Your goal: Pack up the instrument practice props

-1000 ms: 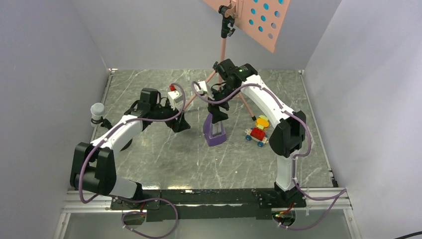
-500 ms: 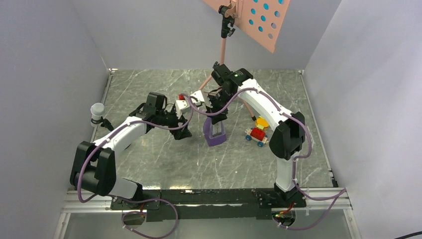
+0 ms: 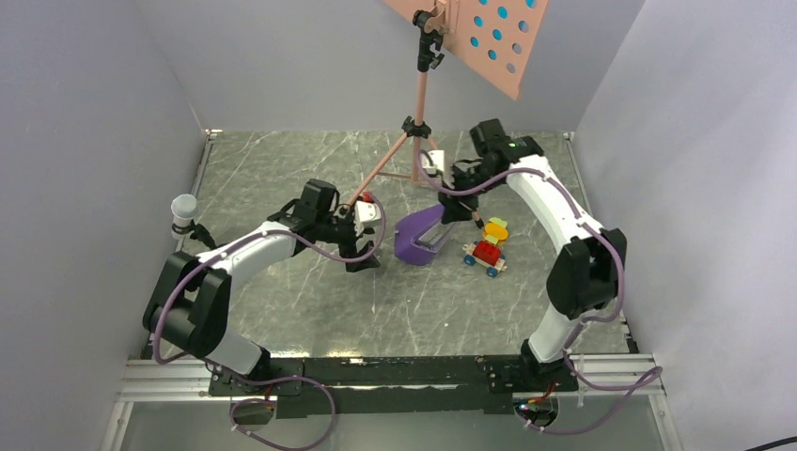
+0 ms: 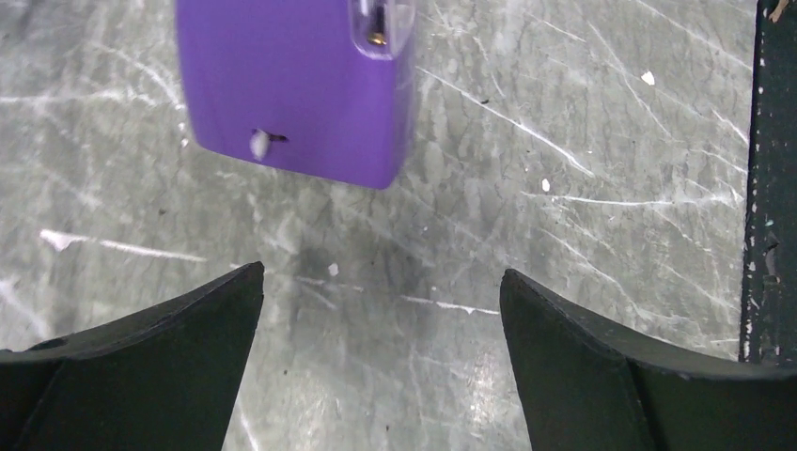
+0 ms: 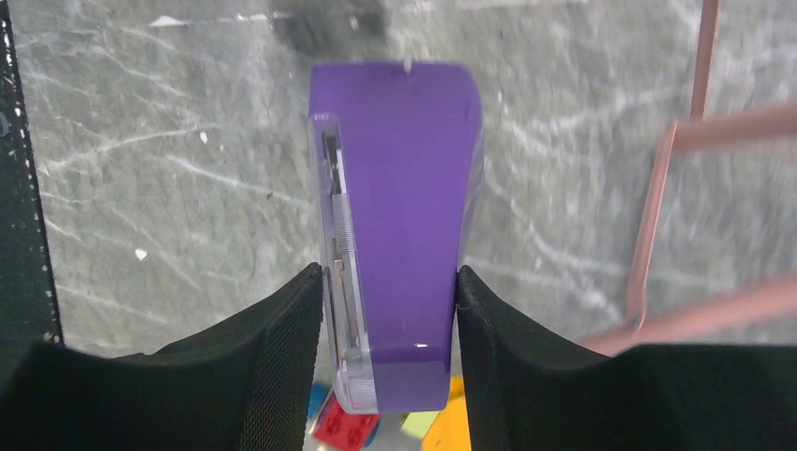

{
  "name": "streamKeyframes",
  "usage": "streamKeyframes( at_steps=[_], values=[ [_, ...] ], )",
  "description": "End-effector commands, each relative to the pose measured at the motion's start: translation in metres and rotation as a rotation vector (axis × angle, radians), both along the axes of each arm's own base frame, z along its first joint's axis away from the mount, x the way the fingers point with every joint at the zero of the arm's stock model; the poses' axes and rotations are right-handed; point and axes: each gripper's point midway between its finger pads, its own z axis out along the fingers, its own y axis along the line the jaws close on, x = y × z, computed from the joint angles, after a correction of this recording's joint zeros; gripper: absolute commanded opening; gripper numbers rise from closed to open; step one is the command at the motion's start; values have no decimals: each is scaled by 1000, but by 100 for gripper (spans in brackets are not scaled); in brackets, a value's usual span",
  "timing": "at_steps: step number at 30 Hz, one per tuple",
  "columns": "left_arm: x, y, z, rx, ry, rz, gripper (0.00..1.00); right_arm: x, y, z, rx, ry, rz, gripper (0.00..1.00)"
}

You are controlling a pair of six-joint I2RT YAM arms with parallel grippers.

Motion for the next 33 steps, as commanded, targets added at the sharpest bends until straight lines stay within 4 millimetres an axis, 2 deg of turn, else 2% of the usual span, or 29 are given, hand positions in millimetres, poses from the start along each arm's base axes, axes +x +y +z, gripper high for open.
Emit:
streamKeyframes(
  at_steps=[1,5,8,12,16,22,30,33],
  values=[
    [8,-24,8,-41,-86,-110,99,-17,-28,-21,-39,86,-89,0],
    [25,-33,5,-17,-123,-142,99,-22,-26,-21,-7,94,-116,0],
    [32,-42,10,-21,-119,-189,99,-21,-23,-18,14,97,-127,0],
    [32,-52,10,-29,-92,-222,99,-17,-19,-12,28,95,-128,0],
    [27,-58,-3,-12,-43,-236,99,-13,-16,-8,39,99,-134,0],
    [31,-63,-17,-9,8,-199,97,-12,-15,-8,44,109,-143,0],
    [50,-71,-23,8,-16,-158,82,-11,-14,-7,45,117,-149,0],
    [50,-72,-23,6,-17,-151,78,-9,-13,-7,47,122,-157,0]
  ],
)
